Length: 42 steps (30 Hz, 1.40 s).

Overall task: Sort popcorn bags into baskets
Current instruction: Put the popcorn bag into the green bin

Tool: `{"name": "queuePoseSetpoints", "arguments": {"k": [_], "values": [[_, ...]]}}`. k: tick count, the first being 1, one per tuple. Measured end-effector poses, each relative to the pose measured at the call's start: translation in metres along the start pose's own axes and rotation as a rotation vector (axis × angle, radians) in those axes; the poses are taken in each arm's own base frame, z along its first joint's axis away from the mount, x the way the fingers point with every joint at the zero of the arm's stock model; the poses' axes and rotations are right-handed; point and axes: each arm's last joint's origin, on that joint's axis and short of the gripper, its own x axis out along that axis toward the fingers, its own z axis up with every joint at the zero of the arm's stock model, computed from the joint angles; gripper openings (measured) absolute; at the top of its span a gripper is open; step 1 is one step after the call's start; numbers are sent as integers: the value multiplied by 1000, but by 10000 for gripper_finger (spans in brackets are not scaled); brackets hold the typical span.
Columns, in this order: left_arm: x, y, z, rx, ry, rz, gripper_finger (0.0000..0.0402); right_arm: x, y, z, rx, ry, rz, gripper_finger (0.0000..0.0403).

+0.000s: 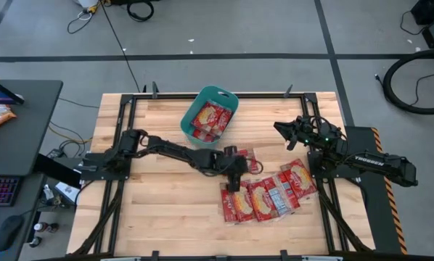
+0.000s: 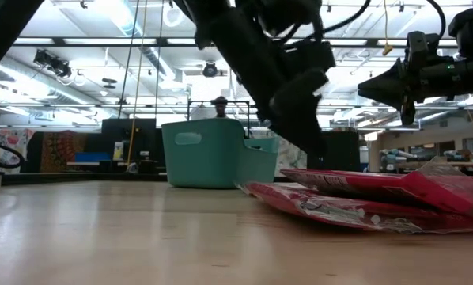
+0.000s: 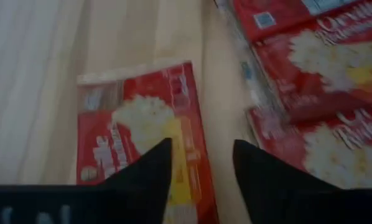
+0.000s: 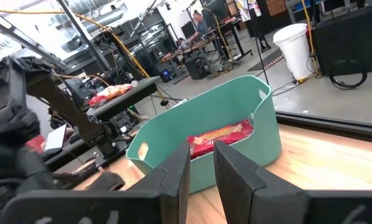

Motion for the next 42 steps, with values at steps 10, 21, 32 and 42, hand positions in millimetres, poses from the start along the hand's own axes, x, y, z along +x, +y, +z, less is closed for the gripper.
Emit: {"name": "queuePoseSetpoints", "arguments": {"k": [10,21,32,42], "values": [[23,-9,-16,15,44,57,232,0,0,1,0,-7,4,77],[28,-3,-26,69,132,60,217,0,0,1,0,-7,3,77],[23,-8,-33,112,213,-2,157,0,0,1,0,-7,3,77],[24,-11,-34,202,212,-9,71,0,2,4,115,-37,25,77]]}}
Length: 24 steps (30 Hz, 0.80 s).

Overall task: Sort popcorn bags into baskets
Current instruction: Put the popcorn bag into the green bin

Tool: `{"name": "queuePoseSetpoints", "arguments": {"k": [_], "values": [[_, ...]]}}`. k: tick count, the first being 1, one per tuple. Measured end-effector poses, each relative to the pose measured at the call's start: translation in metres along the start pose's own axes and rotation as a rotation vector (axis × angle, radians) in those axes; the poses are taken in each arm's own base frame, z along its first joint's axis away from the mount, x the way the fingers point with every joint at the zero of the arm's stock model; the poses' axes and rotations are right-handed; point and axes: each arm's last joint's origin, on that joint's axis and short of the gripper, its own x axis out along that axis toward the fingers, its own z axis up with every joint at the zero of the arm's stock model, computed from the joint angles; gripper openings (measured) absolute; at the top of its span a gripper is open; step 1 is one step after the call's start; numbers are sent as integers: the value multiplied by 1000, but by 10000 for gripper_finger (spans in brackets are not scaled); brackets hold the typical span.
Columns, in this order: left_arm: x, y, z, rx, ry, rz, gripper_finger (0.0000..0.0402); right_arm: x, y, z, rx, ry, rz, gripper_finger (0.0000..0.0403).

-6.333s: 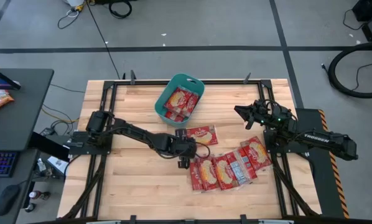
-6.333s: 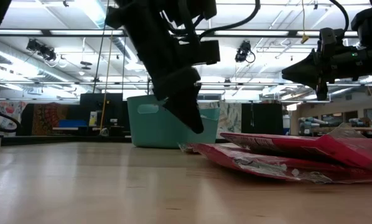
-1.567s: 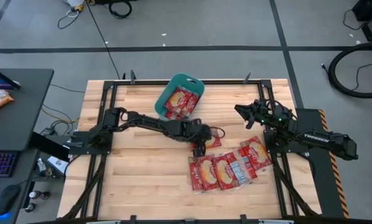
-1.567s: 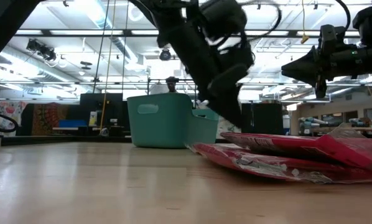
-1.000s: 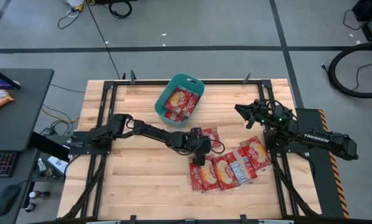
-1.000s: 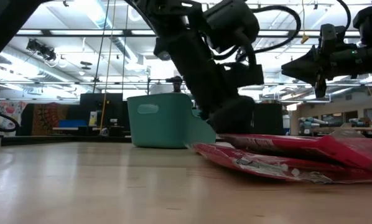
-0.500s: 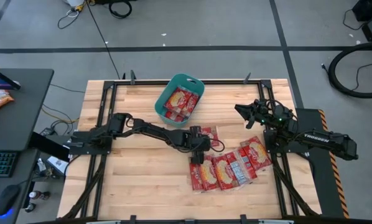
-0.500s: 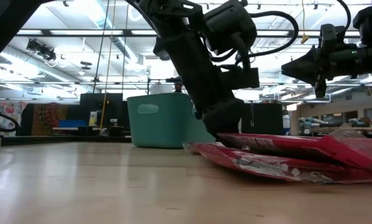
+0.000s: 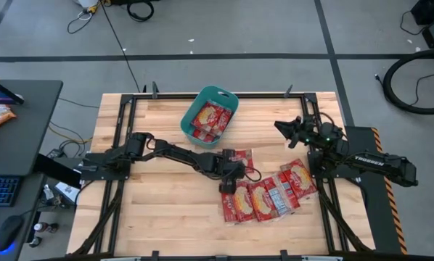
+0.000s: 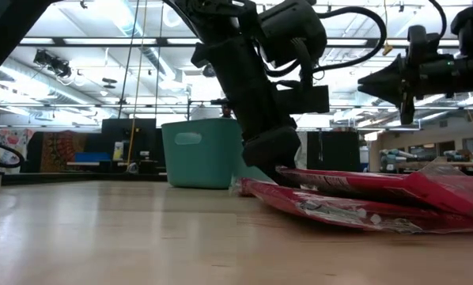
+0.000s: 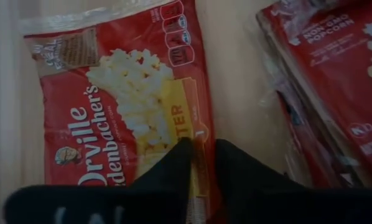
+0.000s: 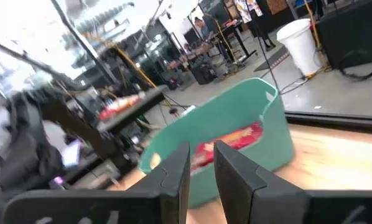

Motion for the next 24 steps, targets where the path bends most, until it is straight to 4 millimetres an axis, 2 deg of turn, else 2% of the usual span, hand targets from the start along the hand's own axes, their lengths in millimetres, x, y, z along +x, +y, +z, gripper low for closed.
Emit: {"name": "queuePoseSetpoints", "arguments": {"k": [3,7,16,24], "values": [[0,0,0,3,-3,-2,41,1,6,7,-9,-31,56,77],[1,0,0,19,-8,-2,7,7,9,6,-38,130,38,77],[-2,-7,2,70,-15,61,3,28,-6,-23,-30,507,-124,77],[-2,-6,3,58,-23,46,2,41,-15,-45,26,655,-129,77]]}}
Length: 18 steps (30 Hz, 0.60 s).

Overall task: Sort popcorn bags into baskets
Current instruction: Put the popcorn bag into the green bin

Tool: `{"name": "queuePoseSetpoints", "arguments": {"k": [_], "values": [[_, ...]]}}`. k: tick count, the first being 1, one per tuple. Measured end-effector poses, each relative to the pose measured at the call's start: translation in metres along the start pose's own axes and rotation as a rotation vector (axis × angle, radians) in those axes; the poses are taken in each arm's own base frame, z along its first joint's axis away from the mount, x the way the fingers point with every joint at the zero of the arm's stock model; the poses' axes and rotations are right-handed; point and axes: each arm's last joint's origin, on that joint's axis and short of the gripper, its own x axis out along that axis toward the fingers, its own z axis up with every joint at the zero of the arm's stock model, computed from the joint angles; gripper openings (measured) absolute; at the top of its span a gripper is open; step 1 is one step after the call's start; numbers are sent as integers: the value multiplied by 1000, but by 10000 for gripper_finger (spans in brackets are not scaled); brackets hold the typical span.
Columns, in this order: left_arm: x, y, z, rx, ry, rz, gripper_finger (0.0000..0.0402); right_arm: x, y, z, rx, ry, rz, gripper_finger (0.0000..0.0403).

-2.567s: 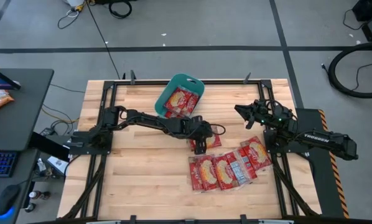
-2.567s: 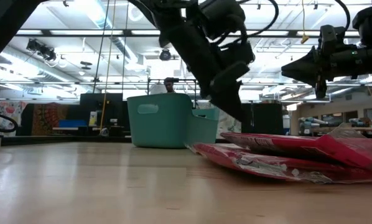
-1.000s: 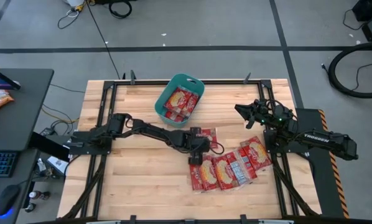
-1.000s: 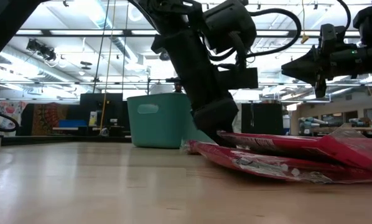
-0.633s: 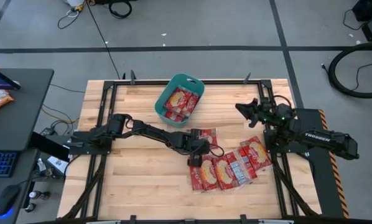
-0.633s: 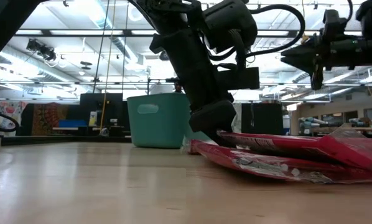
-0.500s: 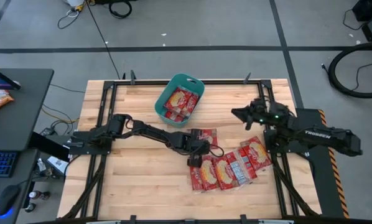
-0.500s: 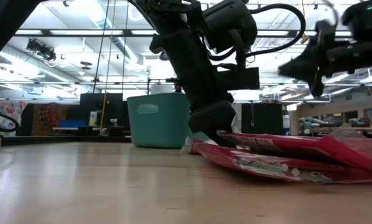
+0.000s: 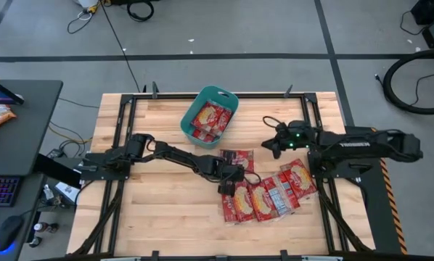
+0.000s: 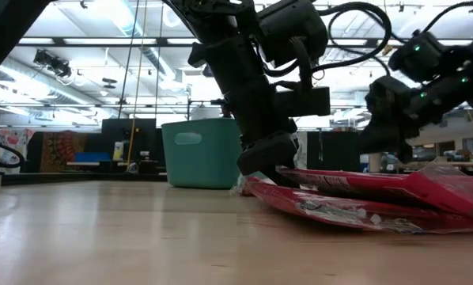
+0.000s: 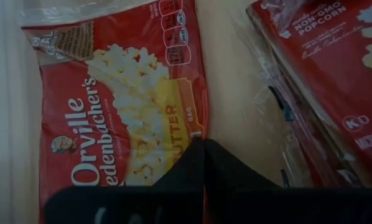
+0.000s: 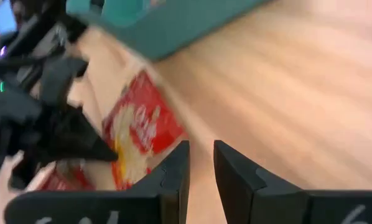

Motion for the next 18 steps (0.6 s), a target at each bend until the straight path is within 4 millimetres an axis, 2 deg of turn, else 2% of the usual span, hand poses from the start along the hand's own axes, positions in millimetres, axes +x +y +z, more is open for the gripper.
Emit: {"name": "queuePoseSetpoints", "arguments": {"k": [9,18], "values": [[0,0,1,-6,-13,-2,1,23,-1,-6,37,21,-17,87],[0,0,2,-9,-23,-2,1,50,5,-1,46,118,-5,168]]}}
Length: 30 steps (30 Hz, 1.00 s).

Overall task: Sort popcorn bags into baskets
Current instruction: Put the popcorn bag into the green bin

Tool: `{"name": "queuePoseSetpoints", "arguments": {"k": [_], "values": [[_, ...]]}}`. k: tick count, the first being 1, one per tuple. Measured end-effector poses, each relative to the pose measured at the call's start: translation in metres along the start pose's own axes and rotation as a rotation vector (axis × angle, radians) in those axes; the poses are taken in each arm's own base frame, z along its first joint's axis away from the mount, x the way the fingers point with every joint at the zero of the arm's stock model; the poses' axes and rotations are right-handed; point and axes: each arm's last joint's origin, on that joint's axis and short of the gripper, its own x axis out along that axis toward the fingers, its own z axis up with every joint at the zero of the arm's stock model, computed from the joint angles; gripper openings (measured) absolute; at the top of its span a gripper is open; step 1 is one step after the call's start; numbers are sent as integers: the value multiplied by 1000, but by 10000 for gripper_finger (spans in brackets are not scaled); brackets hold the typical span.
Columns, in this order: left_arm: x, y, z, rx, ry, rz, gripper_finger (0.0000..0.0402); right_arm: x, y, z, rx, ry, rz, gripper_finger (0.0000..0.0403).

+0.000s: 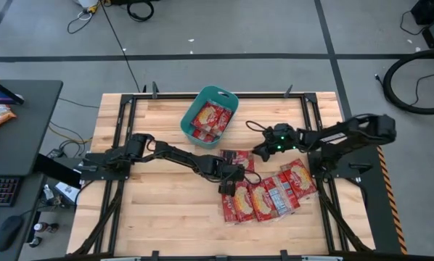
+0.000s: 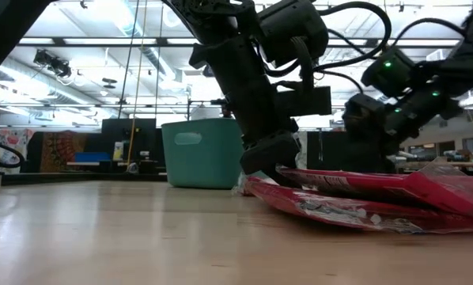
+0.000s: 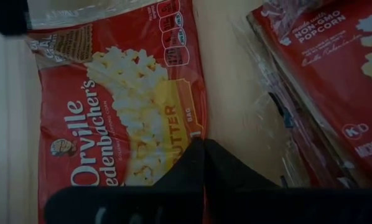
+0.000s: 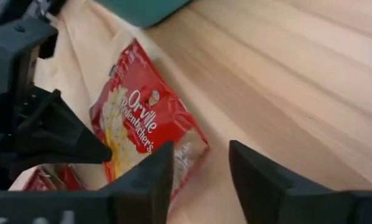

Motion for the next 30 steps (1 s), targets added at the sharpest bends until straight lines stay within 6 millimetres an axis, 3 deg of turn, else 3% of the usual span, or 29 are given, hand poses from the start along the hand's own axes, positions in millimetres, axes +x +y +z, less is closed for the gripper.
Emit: {"name": "queuePoseSetpoints", "arguments": {"k": [5,9,14,20,23,30], "values": [[0,0,0,0,1,10,3,17,7,10,-35,71,63,205],[0,0,0,0,1,8,4,29,6,11,-18,130,69,200],[0,1,0,-2,-2,12,5,39,2,6,-4,179,74,152],[-3,2,1,1,5,44,10,36,6,6,-52,175,96,59],[-16,2,4,8,1,68,32,33,8,7,-58,179,110,22],[-81,10,18,-12,-51,83,98,25,15,13,-96,148,160,28]]}}
